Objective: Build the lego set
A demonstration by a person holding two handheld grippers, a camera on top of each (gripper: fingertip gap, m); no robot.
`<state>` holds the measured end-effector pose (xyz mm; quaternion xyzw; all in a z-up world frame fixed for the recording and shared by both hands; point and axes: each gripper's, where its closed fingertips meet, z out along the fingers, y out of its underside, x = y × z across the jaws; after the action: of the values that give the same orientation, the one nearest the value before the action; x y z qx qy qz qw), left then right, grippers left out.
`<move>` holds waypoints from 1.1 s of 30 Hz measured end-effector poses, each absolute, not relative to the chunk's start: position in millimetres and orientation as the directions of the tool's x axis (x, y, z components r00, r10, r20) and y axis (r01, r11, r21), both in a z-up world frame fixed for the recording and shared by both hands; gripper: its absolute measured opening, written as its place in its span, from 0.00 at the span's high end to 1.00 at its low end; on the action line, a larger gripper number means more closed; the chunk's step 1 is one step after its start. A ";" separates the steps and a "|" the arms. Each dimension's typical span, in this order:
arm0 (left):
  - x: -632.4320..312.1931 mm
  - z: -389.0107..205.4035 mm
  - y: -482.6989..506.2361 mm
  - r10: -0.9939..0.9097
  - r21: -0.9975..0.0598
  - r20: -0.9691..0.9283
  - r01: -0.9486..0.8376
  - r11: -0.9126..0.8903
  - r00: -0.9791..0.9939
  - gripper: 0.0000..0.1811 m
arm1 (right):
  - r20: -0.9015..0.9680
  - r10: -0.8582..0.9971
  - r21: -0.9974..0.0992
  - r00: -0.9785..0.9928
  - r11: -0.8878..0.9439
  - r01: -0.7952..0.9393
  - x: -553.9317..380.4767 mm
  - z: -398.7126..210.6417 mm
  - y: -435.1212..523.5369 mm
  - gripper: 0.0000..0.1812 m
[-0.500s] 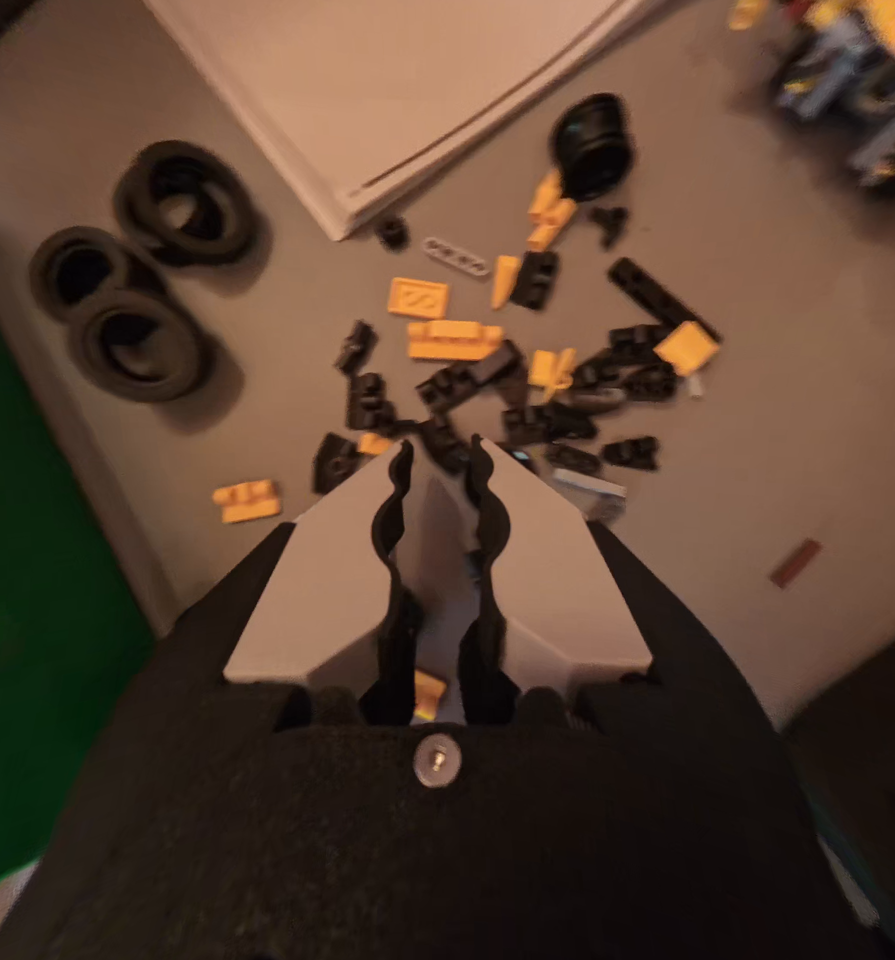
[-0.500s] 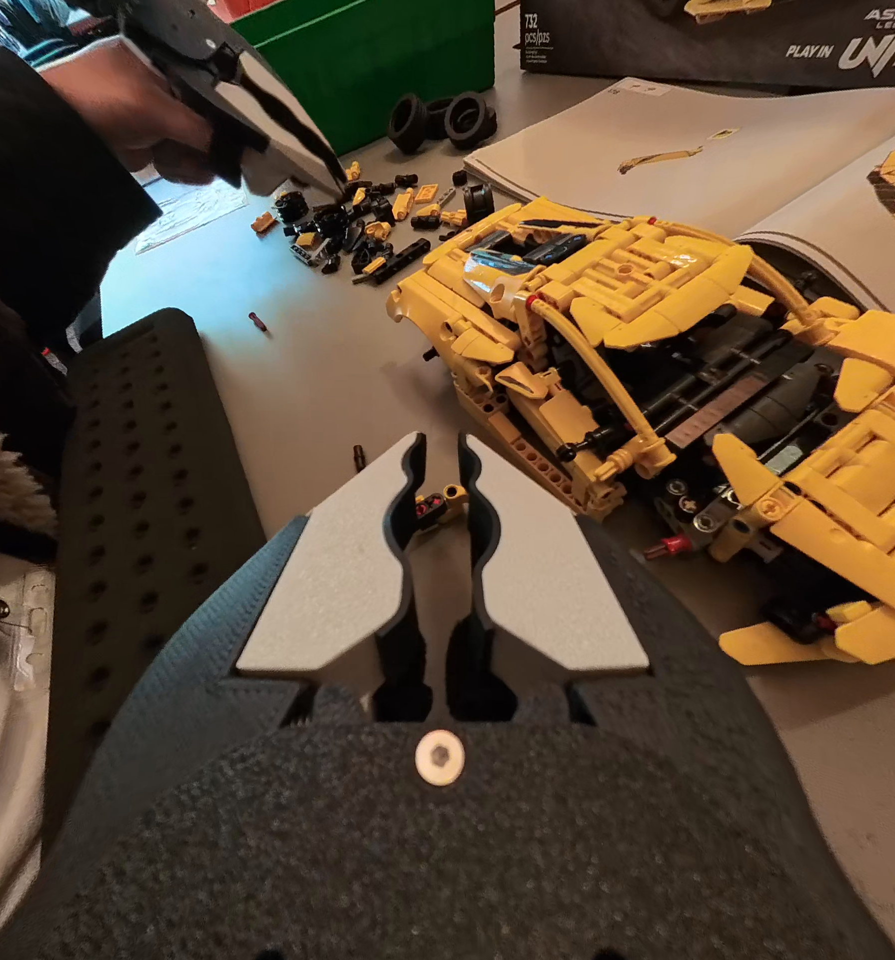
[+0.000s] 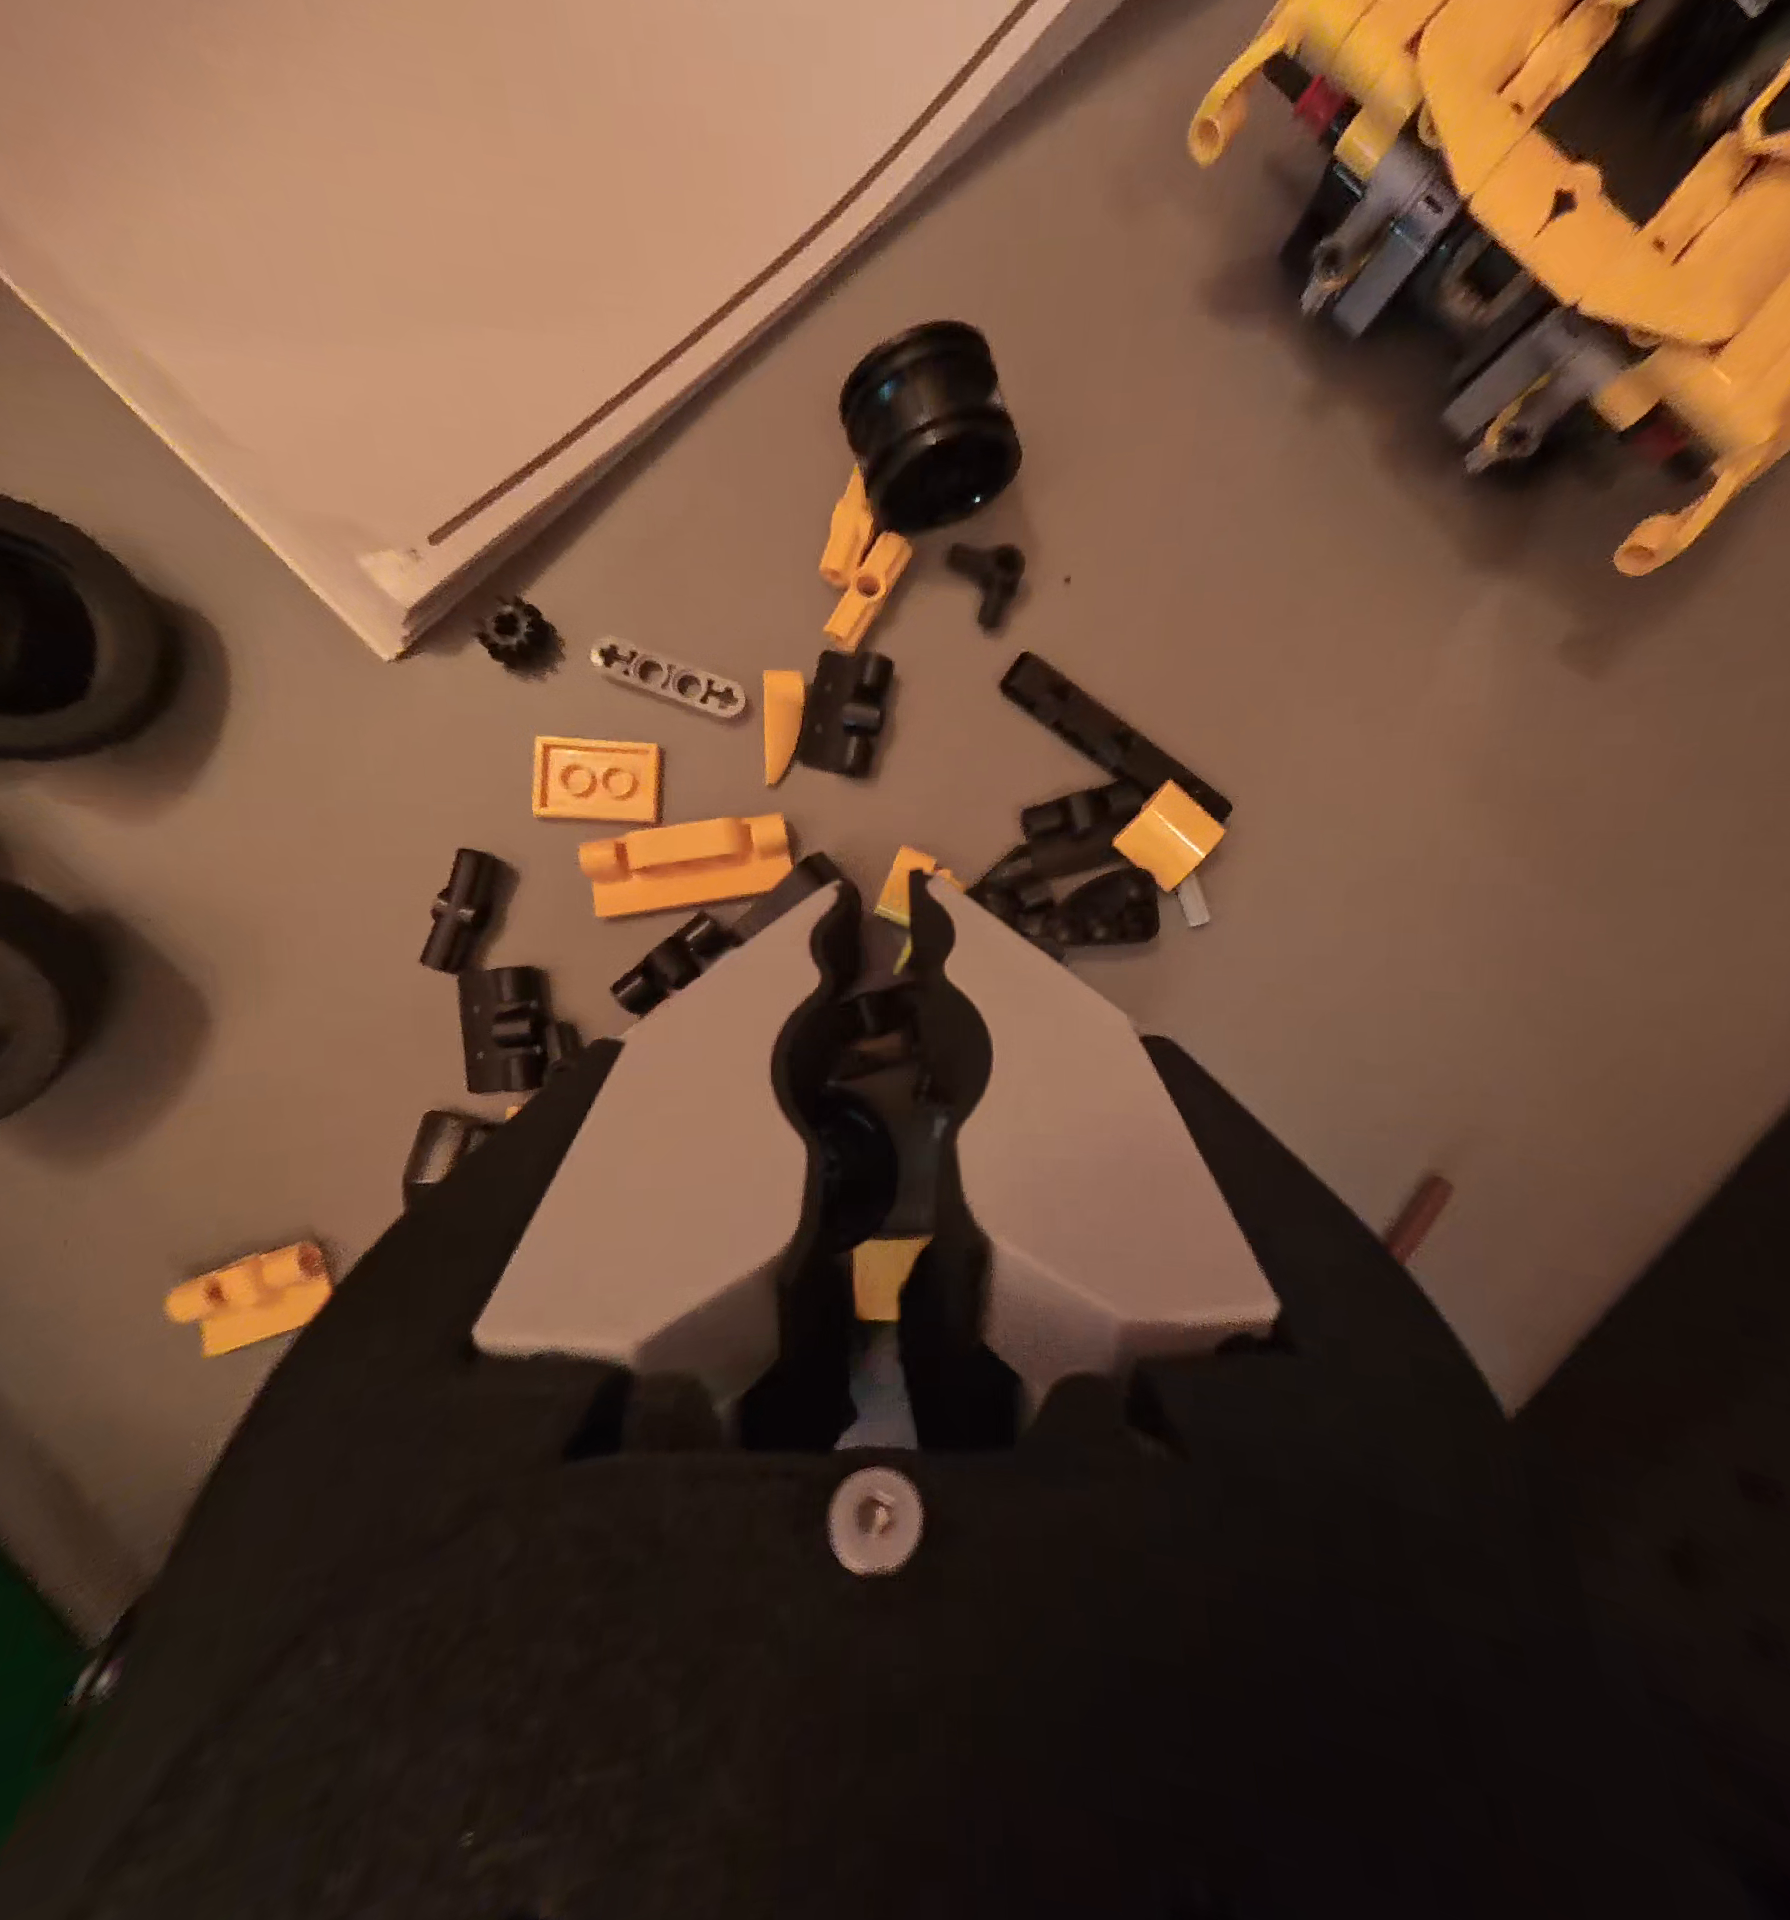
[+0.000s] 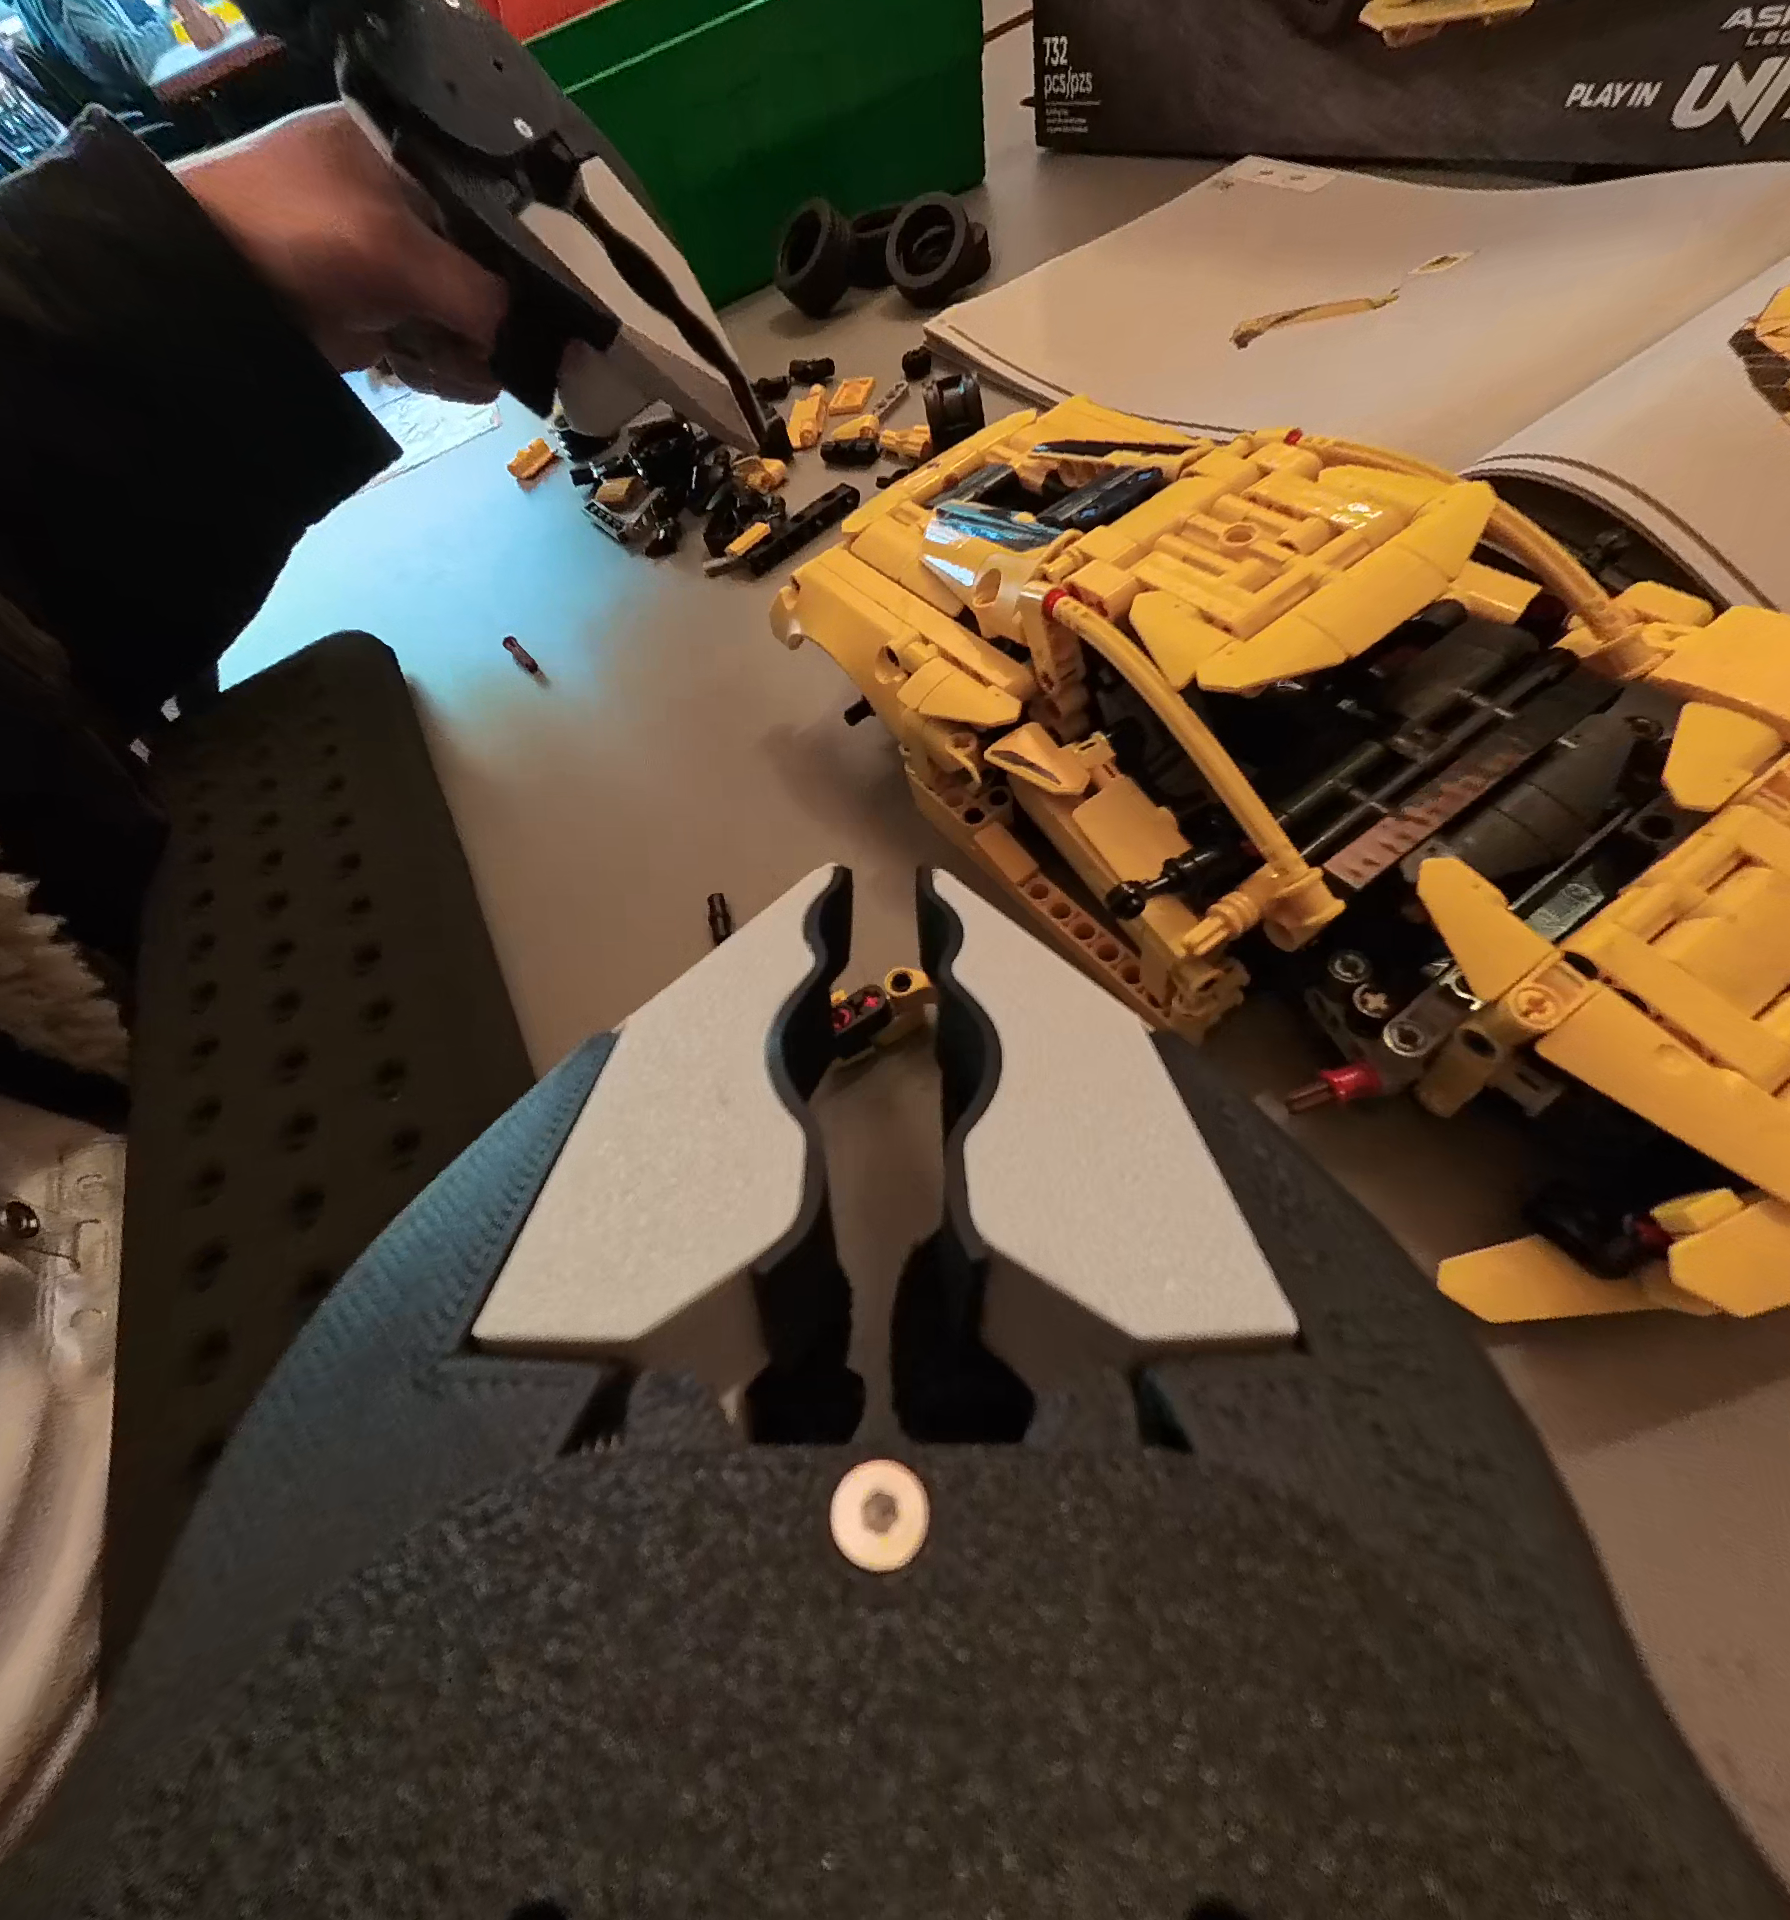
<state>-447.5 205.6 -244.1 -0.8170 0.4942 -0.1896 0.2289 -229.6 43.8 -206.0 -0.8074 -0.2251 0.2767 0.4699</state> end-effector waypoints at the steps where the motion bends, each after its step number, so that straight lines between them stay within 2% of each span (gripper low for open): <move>1: -448.1 -244.0 205.5 -0.893 -0.556 0.089 -0.721 -0.413 0.442 0.94 | -0.237 0.624 -0.883 0.745 -0.458 0.103 -229.7 -206.0 43.8 0.94; 13: -441.6 -255.9 205.2 -0.922 -0.509 0.035 -0.787 -0.349 0.386 0.92 | -0.239 0.630 -0.879 0.739 -0.464 0.111 -231.5 -207.7 42.8 0.94; 16: -445.3 -255.1 209.6 -0.924 -0.493 -0.020 -0.808 -0.324 0.383 0.96 | -0.242 0.631 -0.879 0.737 -0.465 0.109 -231.7 -207.6 42.9 0.94; 19: -440.3 -239.6 216.2 -0.915 -0.570 -0.048 -0.763 -0.305 0.401 0.96 | -0.235 0.633 -0.880 0.738 -0.461 0.115 -232.2 -207.6 43.1 0.94; 22: -418.4 -204.1 218.0 -0.901 -0.737 0.043 -0.595 -0.321 0.432 0.96 | -0.216 0.636 -0.890 0.741 -0.439 0.118 -233.2 -202.6 45.4 0.94; 24: -392.8 -171.9 212.2 -0.890 -0.842 0.193 -0.396 -0.366 0.413 0.96 | -0.164 0.643 -0.917 0.748 -0.378 0.124 -233.4 -191.0 51.6 0.93; 26: -364.3 -138.1 201.5 -0.856 -0.871 0.400 -0.154 -0.466 0.328 0.96 | -0.120 0.660 -0.939 0.742 -0.318 0.131 -236.8 -173.2 63.2 0.91; 28: -336.9 -107.2 186.7 -0.794 -0.807 0.588 0.054 -0.588 0.156 0.96 | -0.091 0.706 -0.950 0.702 -0.273 0.151 -246.2 -153.6 75.4 0.84; 30: -315.5 -82.3 172.6 -0.719 -0.700 0.693 0.192 -0.687 -0.044 0.96 | -0.005 0.736 -0.958 0.677 -0.197 0.207 -251.8 -137.7 90.1 0.82; 33: -291.3 -71.0 149.2 -0.616 -0.580 0.733 0.206 -0.788 -0.288 0.96 | 0.148 0.753 -0.958 0.641 -0.052 0.282 -255.7 -120.5 112.8 0.82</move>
<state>-291.3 149.2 -71.0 -0.5352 0.1913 -0.7794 0.2637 -255.7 112.8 -120.5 -0.6961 -0.3716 0.2031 0.5797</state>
